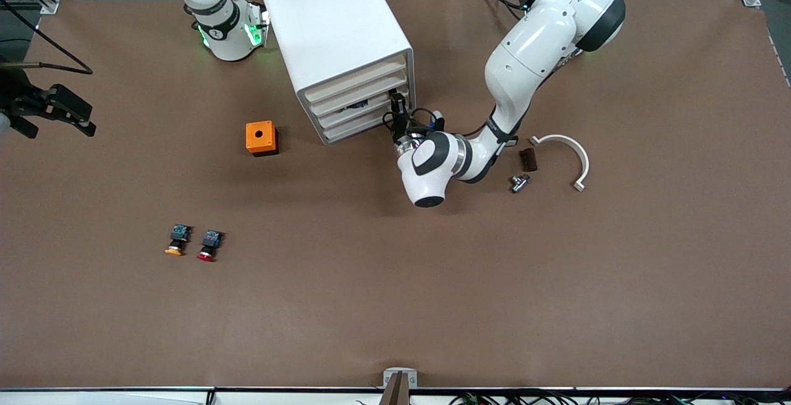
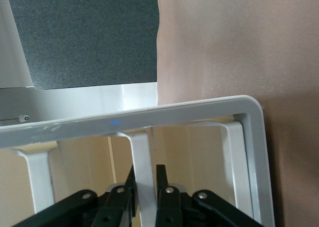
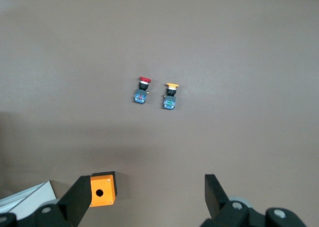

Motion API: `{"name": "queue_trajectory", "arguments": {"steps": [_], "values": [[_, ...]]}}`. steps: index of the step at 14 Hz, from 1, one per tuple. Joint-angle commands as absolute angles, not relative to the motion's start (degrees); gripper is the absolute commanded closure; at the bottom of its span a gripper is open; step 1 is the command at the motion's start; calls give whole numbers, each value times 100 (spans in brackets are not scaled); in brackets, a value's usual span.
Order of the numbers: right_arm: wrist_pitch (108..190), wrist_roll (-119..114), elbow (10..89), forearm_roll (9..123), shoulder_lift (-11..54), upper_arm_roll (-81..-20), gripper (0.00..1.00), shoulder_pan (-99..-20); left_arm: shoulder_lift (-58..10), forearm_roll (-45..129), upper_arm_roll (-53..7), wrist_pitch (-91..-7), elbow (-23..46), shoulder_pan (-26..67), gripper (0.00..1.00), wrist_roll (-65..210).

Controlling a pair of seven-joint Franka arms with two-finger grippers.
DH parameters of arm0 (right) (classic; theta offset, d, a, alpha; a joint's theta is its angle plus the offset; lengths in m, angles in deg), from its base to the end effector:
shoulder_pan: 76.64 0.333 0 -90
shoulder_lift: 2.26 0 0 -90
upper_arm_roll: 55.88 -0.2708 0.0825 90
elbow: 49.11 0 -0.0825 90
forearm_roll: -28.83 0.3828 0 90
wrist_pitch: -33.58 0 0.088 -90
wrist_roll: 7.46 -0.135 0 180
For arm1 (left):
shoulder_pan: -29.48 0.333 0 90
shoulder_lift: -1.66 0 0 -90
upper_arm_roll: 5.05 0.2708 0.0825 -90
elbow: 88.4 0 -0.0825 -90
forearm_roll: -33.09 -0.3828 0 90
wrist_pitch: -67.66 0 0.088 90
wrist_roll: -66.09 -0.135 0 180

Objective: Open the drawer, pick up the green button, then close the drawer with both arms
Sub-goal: 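Pull the drawer open with the left gripper while the right gripper approaches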

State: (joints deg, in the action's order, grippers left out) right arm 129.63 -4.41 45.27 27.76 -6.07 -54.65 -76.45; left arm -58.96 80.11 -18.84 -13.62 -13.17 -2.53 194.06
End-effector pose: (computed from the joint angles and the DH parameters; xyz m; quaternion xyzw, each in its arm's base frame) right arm 0.5483 -0.0126 0.5614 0.9987 0.0180 0.0475 0.0103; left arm 0.3510 -0.4890 0.0947 -0.4948 -0.6001 0.5080 0.3702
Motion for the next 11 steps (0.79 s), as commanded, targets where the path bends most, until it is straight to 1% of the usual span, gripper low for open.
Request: {"name": "queue_trajectory", "arguments": {"steps": [1, 4, 6, 11], "values": [[12903, -403, 4467, 2760, -612, -5518, 0, -7726, -5943, 8125, -1850, -1268, -1396, -208, 83, 19327], [12894, -412, 4344, 2768, -577, -5518, 0, -7735, -5995, 8125, -1832, -1311, -1404, -93, 83, 19318], [12885, -412, 4335, 2777, -560, -5518, 0, -7735, -6004, 8134, -1832, -1504, -1422, 82, 83, 19336], [12938, -438, 4291, 2795, -77, -5571, 0, -7551, -6004, 8581, -1832, -1865, -1440, 565, 80, 19336]]}}
